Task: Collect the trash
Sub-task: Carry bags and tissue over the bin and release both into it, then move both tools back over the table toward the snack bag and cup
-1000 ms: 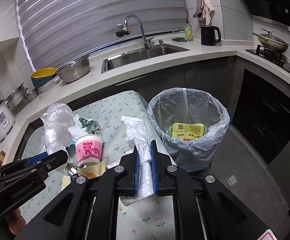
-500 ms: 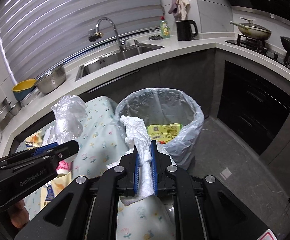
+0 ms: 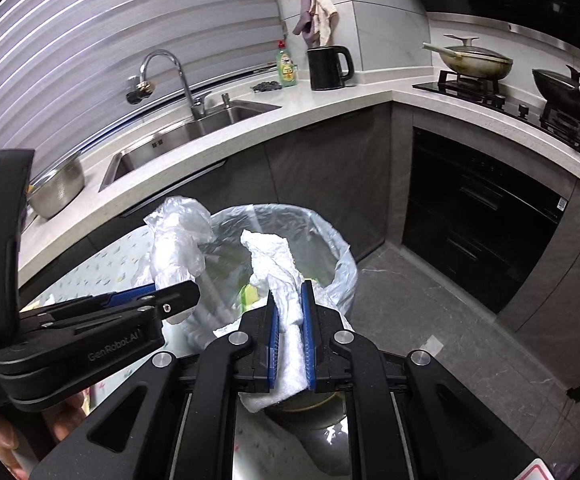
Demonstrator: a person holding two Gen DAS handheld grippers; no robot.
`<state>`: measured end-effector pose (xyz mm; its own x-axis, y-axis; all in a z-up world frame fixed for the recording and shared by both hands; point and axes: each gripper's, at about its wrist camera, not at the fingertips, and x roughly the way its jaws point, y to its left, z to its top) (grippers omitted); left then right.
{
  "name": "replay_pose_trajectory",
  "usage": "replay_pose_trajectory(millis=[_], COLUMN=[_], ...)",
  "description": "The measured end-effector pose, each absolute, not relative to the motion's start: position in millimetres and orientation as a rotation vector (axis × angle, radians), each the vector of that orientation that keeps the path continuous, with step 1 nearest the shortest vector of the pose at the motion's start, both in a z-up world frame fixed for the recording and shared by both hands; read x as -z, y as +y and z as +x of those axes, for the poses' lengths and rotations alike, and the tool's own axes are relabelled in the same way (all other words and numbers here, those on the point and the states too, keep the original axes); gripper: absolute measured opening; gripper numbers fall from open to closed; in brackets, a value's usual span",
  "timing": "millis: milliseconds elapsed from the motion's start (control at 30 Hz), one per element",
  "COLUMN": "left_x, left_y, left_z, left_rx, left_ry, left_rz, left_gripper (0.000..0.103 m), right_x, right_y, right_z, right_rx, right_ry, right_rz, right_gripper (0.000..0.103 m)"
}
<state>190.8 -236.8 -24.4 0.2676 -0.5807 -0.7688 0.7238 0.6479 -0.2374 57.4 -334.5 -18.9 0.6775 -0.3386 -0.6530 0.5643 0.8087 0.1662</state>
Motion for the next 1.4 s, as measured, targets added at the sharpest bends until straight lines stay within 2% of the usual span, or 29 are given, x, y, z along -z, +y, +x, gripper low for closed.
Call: replay_pose_trajectory(millis=[33, 67, 100, 133, 167, 433, 967, 1000, 1133, 1200, 1400], left_x=[26.2, 26.9, 27.1, 26.8, 25.5, 18.6, 9.7, 8.7, 6.2, 4.6, -4.7], left_y=[-239.5, -240.1, -240.1, -239.6, -238.8, -214.8, -157.1, -153.6, -139.8, -133.2, -116.7], left_z=[193.1, 193.7, 195.1, 196.7, 199.0, 216.3, 248.4, 249.1, 250.8, 251.9, 246.6], left_rx=[0.881, 0.879, 0.877, 0.866, 0.859, 0.775, 0.556, 0.548, 0.520, 0.509, 0.488], left_ry=[0.955, 0.951, 0.942, 0.931, 0.921, 0.906, 0.870, 0.866, 0.864, 0.870, 0.864], left_rz=[0.176, 0.174, 0.171, 0.168, 0.162, 0.099, 0.073, 0.070, 0.056, 0.043, 0.023], left_gripper=[0.036, 0.043, 0.057, 0.062, 0.072, 0.075, 0.075, 0.075, 0.075, 0.075, 0.075], right_x=[19.1, 18.8, 18.7, 18.6, 18.5, 16.8, 24.7, 23.3, 11.8, 4.5, -15.1], right_y=[-336.6, -338.6, -340.1, -341.1, -341.5, -343.9, -323.1, -322.5, -317.4, -313.6, -298.4], right_z=[59.9, 62.1, 64.9, 67.8, 70.4, 101.2, 169.6, 172.0, 173.9, 173.7, 163.0], right_rx=[0.524, 0.526, 0.527, 0.529, 0.530, 0.509, 0.455, 0.462, 0.489, 0.494, 0.466], right_ry=[0.648, 0.647, 0.646, 0.646, 0.645, 0.647, 0.693, 0.691, 0.645, 0.629, 0.607], right_rz=[0.373, 0.372, 0.370, 0.366, 0.362, 0.341, 0.280, 0.277, 0.264, 0.247, 0.249], right_gripper=[0.010, 0.010, 0.010, 0.010, 0.010, 0.010, 0.012, 0.017, 0.049, 0.054, 0.055])
